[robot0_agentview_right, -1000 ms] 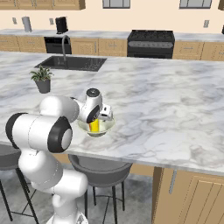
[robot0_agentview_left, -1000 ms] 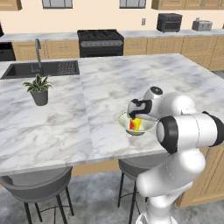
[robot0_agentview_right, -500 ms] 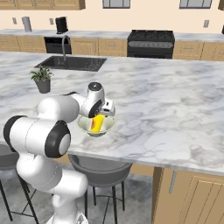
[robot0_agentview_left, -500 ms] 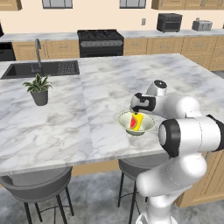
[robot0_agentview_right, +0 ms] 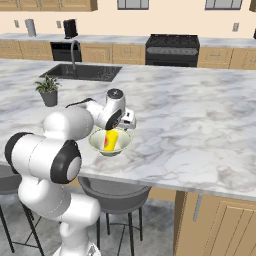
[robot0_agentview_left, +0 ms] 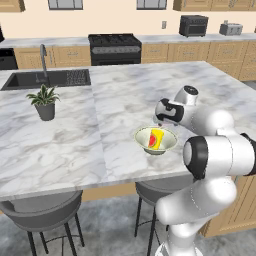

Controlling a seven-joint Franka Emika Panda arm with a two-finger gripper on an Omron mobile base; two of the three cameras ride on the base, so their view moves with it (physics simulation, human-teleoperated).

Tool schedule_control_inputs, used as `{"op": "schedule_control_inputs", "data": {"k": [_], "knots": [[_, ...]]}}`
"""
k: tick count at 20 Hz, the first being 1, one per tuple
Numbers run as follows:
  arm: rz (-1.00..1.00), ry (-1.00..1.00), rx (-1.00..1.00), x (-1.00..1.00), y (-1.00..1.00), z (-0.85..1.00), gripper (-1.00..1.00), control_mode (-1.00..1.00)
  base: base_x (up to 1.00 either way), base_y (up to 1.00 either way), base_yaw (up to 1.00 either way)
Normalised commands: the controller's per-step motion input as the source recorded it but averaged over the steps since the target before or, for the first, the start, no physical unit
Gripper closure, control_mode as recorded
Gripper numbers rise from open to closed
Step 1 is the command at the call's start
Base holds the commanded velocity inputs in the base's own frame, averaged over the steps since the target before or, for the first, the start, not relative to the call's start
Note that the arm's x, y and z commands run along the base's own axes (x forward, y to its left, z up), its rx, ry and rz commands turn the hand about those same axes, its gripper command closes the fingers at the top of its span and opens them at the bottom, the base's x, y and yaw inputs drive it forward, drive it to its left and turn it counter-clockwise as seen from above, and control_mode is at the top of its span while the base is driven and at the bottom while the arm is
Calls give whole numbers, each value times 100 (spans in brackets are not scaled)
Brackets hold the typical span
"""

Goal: Place the cup inside the bowl on the dining table and move the bowl to any counter.

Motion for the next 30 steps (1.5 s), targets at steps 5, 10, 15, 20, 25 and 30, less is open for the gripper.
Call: {"op": "schedule_control_inputs", "data": {"k": [5, 10, 15, 20, 25, 30], "knots": [[-5, 0, 7, -3, -34, 2, -100, -100, 0, 0, 0], [-10, 5, 4, 0, -33, -1, -100, -100, 0, 0, 0], [-10, 16, 0, 0, -19, -8, -100, -100, 0, 0, 0], [-6, 12, 0, 0, -9, 0, -100, -100, 0, 0, 0], [-1, 3, 1, 0, -1, 0, -100, -100, 0, 0, 0], [0, 0, 7, 0, 0, 0, -100, -100, 0, 0, 0]]}}
